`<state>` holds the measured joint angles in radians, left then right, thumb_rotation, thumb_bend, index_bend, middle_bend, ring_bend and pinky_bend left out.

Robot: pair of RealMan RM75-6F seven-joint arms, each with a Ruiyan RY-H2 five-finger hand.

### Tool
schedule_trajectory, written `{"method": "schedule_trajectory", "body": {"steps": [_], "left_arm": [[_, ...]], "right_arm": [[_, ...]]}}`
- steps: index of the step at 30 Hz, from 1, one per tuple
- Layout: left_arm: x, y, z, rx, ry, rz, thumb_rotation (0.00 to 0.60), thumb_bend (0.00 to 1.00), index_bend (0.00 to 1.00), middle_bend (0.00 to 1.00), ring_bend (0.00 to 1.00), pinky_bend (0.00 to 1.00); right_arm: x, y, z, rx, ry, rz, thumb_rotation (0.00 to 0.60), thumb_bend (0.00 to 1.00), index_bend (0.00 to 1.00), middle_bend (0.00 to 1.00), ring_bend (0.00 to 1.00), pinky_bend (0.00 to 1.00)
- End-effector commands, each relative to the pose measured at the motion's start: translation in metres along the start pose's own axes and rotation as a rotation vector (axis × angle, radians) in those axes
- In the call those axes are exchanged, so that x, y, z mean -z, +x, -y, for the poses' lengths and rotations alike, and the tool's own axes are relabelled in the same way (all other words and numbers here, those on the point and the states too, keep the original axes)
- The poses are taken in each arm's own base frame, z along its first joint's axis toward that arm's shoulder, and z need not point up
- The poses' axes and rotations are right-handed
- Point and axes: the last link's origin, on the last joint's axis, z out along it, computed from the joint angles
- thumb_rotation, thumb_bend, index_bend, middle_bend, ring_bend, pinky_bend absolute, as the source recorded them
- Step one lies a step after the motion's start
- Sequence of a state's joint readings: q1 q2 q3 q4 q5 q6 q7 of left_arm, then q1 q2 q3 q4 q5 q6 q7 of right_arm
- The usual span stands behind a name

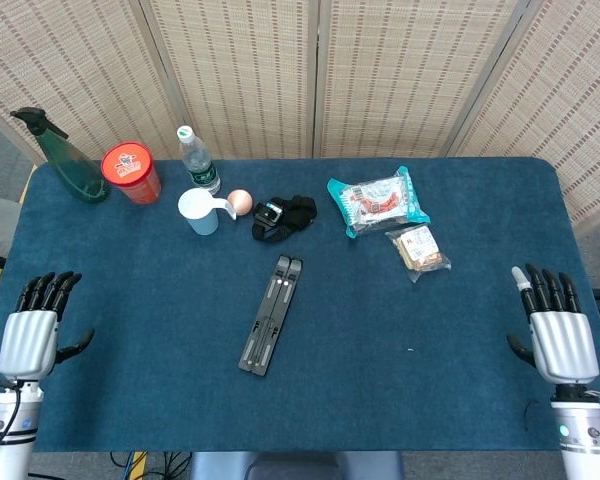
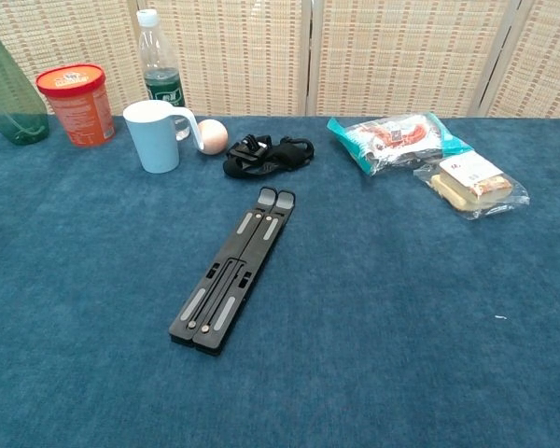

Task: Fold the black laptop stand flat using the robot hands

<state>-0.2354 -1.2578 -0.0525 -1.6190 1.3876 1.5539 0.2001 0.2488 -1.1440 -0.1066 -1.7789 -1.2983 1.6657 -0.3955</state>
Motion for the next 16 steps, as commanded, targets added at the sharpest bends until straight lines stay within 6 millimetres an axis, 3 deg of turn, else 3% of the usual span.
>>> {"method": "schedule_trajectory", "body": {"steps": [1, 16], "left_arm": [[0.006, 0.002, 0.001, -0.02, 0.001, 0.02, 0.6, 0.18, 0.12, 0.12, 0.08, 0.06], [0.014, 0.003, 0.0, -0.029, 0.0, 0.018, 0.6, 0.18, 0.12, 0.12, 0.08, 0.06]], "right_arm": [[0.007, 0.001, -0.004, -0.006, -0.009, -0.004, 0.6, 0.14, 0.0, 0.06, 0.0, 0.0], [0.016, 0.003, -0.014, 0.003, -0.033, 0.001, 0.6, 0.14, 0.0, 0.06, 0.0, 0.0]]}}
